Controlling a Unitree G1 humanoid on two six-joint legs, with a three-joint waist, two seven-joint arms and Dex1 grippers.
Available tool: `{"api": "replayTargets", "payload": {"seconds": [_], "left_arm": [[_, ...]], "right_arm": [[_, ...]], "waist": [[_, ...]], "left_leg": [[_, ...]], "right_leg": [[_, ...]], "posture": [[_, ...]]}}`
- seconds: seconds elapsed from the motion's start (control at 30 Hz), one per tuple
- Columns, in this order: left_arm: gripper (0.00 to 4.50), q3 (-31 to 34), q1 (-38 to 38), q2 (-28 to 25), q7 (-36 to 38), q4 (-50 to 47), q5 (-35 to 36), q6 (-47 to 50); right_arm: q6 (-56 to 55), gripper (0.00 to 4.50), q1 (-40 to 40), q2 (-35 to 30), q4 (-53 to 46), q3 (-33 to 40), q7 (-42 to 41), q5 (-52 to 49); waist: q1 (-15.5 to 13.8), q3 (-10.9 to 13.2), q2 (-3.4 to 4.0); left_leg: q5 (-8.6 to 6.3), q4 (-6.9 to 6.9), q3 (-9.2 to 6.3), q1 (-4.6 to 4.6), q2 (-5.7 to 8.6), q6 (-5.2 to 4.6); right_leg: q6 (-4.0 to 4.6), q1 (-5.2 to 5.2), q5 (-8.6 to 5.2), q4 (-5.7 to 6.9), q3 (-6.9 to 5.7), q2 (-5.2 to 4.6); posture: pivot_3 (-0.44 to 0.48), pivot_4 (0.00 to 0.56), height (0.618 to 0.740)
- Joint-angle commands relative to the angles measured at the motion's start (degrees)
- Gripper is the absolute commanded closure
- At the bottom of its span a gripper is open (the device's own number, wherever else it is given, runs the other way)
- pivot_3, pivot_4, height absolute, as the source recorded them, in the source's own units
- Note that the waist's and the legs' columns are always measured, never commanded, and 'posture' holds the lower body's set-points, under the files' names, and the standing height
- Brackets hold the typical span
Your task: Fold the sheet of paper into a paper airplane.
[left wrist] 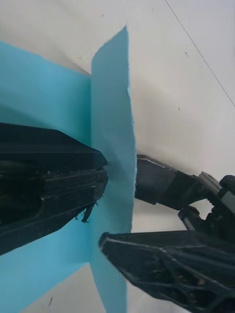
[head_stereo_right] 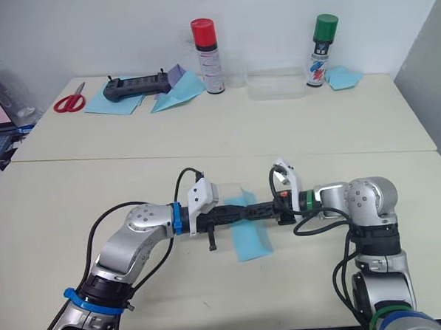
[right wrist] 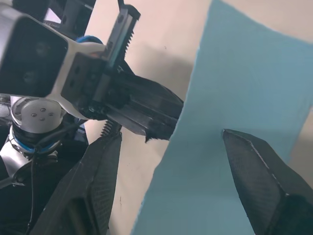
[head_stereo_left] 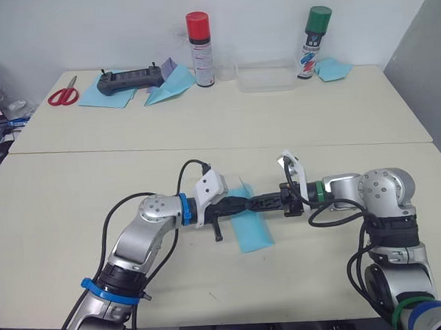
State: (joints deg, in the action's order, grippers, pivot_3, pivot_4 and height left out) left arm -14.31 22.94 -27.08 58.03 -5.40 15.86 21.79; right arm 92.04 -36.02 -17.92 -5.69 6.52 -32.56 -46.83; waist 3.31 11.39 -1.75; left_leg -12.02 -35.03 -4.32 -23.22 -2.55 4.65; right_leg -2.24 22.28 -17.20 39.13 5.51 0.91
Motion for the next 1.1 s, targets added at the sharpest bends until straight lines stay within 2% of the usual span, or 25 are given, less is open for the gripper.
{"api": "replayTargets", "payload": {"seconds": [0.03, 0.33, 0.43, 0.7, 0.83, 1.1], "left_arm": [[4.49, -0.59, 1.21, 0.91, 0.43, -0.25, -0.06, -1.47], [4.49, -1.08, 1.26, 1.17, 1.04, 0.13, -0.31, -2.01], [4.50, -1.14, 1.18, 1.17, 1.08, 0.09, -0.38, -1.95], [4.50, -1.16, 0.78, 0.83, 1.18, -0.19, -0.38, -1.75], [4.50, -1.66, -0.19, -0.82, 1.29, -0.29, -1.74, -1.69], [4.50, -3.18, -2.30, -4.99, 2.66, 0.92, -4.69, -1.94]], "right_arm": [[0.46, 1.11, 0.47, -0.49, -2.35, -0.64, -0.05, -2.19], [-0.04, 1.11, 0.42, -1.21, -1.60, -1.09, 0.02, -0.90], [-0.61, 1.72, 0.65, -1.59, -1.05, -1.27, 0.18, -0.24], [-0.82, 4.45, 1.34, -2.24, -0.77, -0.83, 0.94, 1.06], [0.46, 4.45, 0.62, -1.81, 0.56, 2.12, 3.16, -0.39], [0.46, 4.45, 2.14, -3.71, -0.32, 2.39, 6.29, -4.30]], "waist": [[0.01, 0.00, 0.00], [0.00, 0.00, 0.00], [0.00, 0.00, 0.00], [0.01, 0.00, 0.00], [0.04, 0.00, 0.00], [0.02, 0.00, 0.00]], "left_leg": [[0.00, 0.00, 0.00, 0.00, 0.00, 0.00], [0.00, -0.01, 0.00, 0.00, 0.00, 0.00], [0.00, -0.01, 0.00, 0.00, 0.00, 0.00], [0.00, -0.02, 0.00, 0.00, 0.00, 0.00], [0.00, -0.02, 0.00, 0.01, 0.00, 0.00], [0.00, -0.02, 0.00, 0.00, 0.00, -0.01]], "right_leg": [[0.00, 0.00, 0.00, 0.00, 0.01, 0.00], [0.00, -0.01, 0.00, 0.00, 0.01, 0.00], [-0.01, -0.01, 0.00, 0.00, 0.01, 0.00], [-0.01, -0.01, 0.01, 0.00, 0.01, 0.00], [-0.01, -0.01, 0.01, 0.01, 0.01, 0.01], [-0.01, -0.01, 0.00, 0.00, 0.01, 0.01]], "posture": [[0.000, 0.150, 0.740], [0.000, 0.150, 0.740], [0.000, 0.150, 0.740], [0.000, 0.150, 0.740], [0.000, 0.150, 0.740], [0.000, 0.150, 0.740]]}}
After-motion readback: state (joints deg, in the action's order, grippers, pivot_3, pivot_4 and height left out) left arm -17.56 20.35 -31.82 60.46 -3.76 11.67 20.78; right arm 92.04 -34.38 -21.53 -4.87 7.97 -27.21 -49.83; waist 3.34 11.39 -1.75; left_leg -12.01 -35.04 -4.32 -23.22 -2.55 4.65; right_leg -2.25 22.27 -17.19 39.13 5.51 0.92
